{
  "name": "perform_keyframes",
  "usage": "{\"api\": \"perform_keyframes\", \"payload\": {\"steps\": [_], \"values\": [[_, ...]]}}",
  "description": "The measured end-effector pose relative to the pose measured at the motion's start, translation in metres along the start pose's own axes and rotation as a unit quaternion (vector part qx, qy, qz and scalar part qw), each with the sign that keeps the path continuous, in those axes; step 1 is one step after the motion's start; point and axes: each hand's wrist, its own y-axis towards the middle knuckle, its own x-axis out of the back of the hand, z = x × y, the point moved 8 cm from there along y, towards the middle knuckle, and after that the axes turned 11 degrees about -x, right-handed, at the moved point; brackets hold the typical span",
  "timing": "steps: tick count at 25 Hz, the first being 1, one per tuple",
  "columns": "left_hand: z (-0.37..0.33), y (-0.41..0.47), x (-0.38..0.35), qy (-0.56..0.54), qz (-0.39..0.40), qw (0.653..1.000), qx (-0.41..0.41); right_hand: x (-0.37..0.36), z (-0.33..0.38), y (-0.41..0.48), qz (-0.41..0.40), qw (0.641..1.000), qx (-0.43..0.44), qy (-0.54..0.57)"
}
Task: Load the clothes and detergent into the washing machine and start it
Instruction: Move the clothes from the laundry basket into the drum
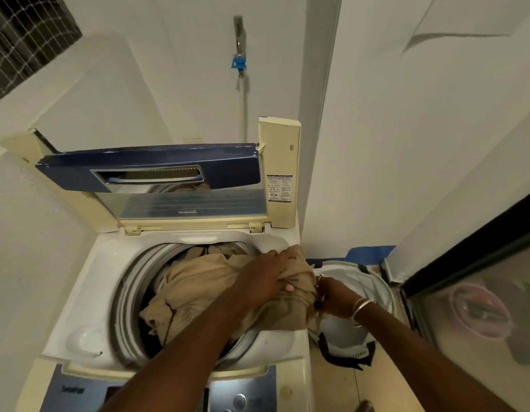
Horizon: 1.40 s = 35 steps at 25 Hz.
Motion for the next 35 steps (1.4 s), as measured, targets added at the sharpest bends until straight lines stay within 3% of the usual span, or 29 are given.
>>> {"api": "perform_keyframes", "payload": {"steps": [2, 5, 7, 10, 11, 13, 16, 18, 19, 21, 23, 27, 30, 32, 33, 35], "values": [[-0.006, -0.011, 0.014, 0.024, -0.058, 0.998, -0.022, 0.029, 0.011, -0.013, -0.123, 0.99, 0.006, 0.067], [0.006, -0.043, 0.055, -0.005, -0.207, 0.978, -0.016, 0.077, 0.066, -0.06, -0.234, 0.929, 0.126, 0.256], [0.024, -0.079, 0.087, -0.067, -0.322, 0.944, 0.002, 0.088, 0.134, -0.082, -0.208, 0.902, 0.227, 0.303], [0.054, -0.148, 0.127, -0.147, -0.485, 0.86, 0.067, 0.061, 0.24, -0.081, -0.037, 0.887, 0.261, 0.379], [0.065, -0.173, 0.136, -0.156, -0.526, 0.83, 0.102, 0.047, 0.273, -0.076, 0.001, 0.872, 0.271, 0.407], [0.091, -0.213, 0.144, -0.141, -0.559, 0.797, 0.178, 0.02, 0.333, -0.071, 0.004, 0.863, 0.321, 0.391], [0.14, -0.251, 0.135, -0.083, -0.491, 0.821, 0.278, -0.041, 0.373, -0.041, -0.035, 0.906, 0.327, 0.268], [0.166, -0.265, 0.116, -0.07, -0.402, 0.85, 0.333, -0.09, 0.344, -0.001, -0.131, 0.951, 0.275, 0.047], [0.174, -0.268, 0.101, -0.079, -0.356, 0.865, 0.344, -0.119, 0.317, 0.017, -0.141, 0.958, 0.23, -0.096], [0.173, -0.263, 0.072, -0.103, -0.271, 0.897, 0.334, -0.172, 0.247, 0.044, -0.031, 0.945, 0.137, -0.295], [0.173, -0.25, 0.047, -0.128, -0.198, 0.915, 0.328, -0.188, 0.212, 0.047, 0.075, 0.921, 0.118, -0.363], [0.164, -0.213, 0.029, -0.117, -0.134, 0.932, 0.316, -0.135, 0.244, 0.022, 0.043, 0.952, 0.181, -0.244], [0.135, -0.172, 0.043, -0.072, -0.162, 0.942, 0.285, -0.064, 0.253, -0.022, -0.105, 0.945, 0.229, -0.211], [0.097, -0.137, 0.063, 0.02, -0.183, 0.957, 0.224, -0.014, 0.233, -0.047, -0.256, 0.907, 0.269, -0.198], [0.077, -0.118, 0.069, 0.055, -0.182, 0.964, 0.187, 0.009, 0.212, -0.05, -0.319, 0.891, 0.265, -0.184], [0.044, -0.076, 0.053, -0.024, -0.146, 0.983, 0.106, 0.043, 0.148, -0.038, -0.326, 0.931, 0.159, -0.047]]}}
